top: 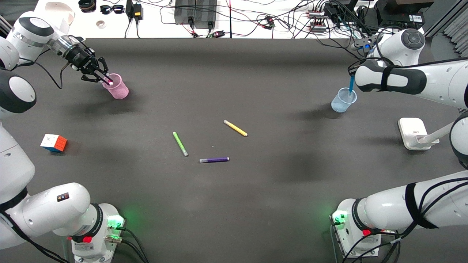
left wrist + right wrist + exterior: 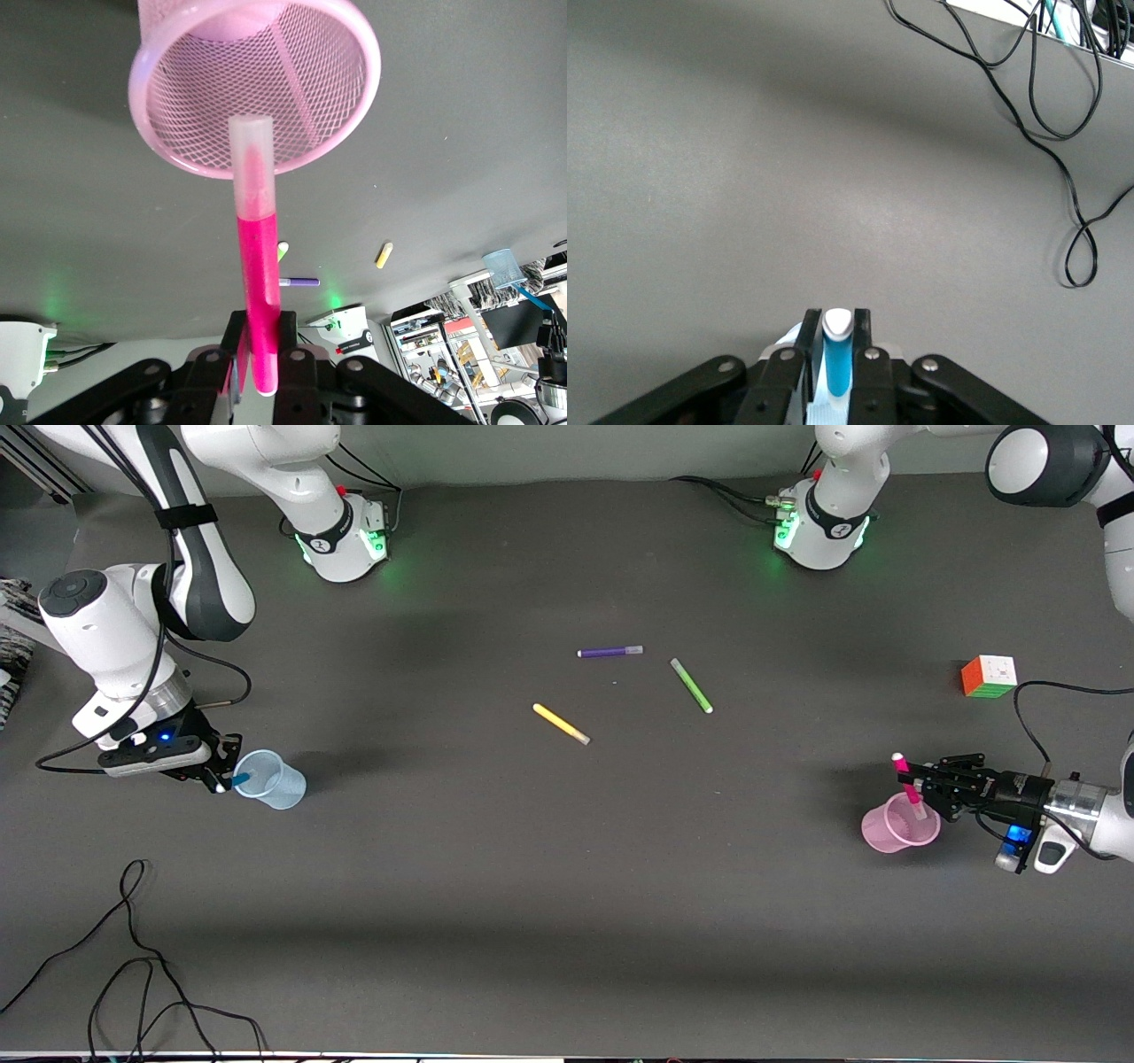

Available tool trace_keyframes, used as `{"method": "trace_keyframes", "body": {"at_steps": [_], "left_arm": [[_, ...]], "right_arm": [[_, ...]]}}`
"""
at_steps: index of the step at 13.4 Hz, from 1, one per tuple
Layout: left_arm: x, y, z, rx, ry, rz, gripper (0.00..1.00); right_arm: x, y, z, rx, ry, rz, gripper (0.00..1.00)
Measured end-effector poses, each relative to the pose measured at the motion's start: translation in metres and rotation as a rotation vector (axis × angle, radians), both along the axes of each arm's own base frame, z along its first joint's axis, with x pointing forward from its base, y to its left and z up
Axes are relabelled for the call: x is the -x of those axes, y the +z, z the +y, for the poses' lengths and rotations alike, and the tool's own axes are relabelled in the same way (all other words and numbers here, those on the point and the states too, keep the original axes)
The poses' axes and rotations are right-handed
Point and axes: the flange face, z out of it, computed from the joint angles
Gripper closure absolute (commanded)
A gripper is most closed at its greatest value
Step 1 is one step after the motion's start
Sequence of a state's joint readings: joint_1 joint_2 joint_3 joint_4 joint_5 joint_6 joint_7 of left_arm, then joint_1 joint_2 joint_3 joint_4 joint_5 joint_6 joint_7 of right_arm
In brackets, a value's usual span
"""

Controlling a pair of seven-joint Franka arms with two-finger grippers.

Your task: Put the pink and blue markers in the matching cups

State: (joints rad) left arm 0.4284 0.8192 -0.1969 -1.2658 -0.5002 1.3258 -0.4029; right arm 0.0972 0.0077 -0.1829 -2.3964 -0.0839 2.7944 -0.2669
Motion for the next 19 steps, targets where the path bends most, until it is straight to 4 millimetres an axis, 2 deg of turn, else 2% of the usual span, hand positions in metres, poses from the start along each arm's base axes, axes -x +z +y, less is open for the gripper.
{"method": "trace_keyframes", "body": {"at_steps": [1, 2, 3, 4, 6, 8, 9, 10, 11, 13, 14, 16, 17, 19], "left_arm": [[0.000, 0.000, -0.001, 0.002, -0.002, 0.001, 0.86], [0.000, 0.001, -0.002, 0.003, -0.005, 0.002, 0.76], [0.000, 0.001, -0.002, 0.004, -0.007, 0.003, 0.72], [0.000, 0.001, -0.003, 0.005, -0.009, 0.004, 0.69], [0.000, 0.002, -0.005, 0.006, -0.012, 0.003, 0.66], [0.000, 0.002, -0.005, 0.005, -0.013, 0.003, 0.52], [0.000, 0.002, -0.005, 0.003, -0.016, 0.004, 0.48], [0.000, 0.002, -0.007, -0.002, -0.022, 0.005, 0.37], [-0.001, 0.001, -0.009, -0.007, -0.030, 0.006, 0.34], [-0.001, 0.001, -0.013, -0.012, -0.039, 0.006, 0.01], [-0.001, 0.001, -0.013, -0.027, -0.050, 0.007, 0.01], [-0.004, 0.006, -0.016, -0.124, -0.127, -0.006, 0.01], [-0.009, 0.018, -0.026, -0.179, -0.177, -0.031, 0.01], [-0.016, 0.063, -0.057, -0.282, -0.273, -0.096, 0.00]], "right_arm": [[0.000, 0.000, 0.000, 0.000, 0.000, -0.002, 0.61], [0.000, 0.000, 0.000, 0.000, 0.000, -0.003, 0.37], [0.000, 0.000, 0.000, 0.000, 0.001, -0.004, 0.16], [0.000, 0.000, 0.000, 0.000, 0.001, -0.006, 0.00], [0.001, -0.001, 0.000, 0.000, 0.001, -0.006, 0.00], [0.001, -0.002, 0.000, 0.000, 0.001, -0.004, 0.00], [0.001, -0.002, 0.001, 0.000, 0.002, -0.005, 0.00], [0.001, -0.001, 0.001, 0.000, 0.003, -0.003, 0.00], [0.001, 0.000, 0.002, -0.001, 0.003, 0.009, 0.00], [-0.005, 0.010, 0.002, -0.004, -0.003, 0.056, 0.00], [-0.011, 0.024, 0.002, -0.014, -0.013, 0.088, 0.00], [-0.026, 0.067, 0.009, -0.057, -0.033, 0.167, 0.00], [-0.032, 0.096, 0.017, -0.079, -0.031, 0.208, 0.00], [-0.037, 0.155, 0.031, -0.105, -0.027, 0.254, 0.00]]}}
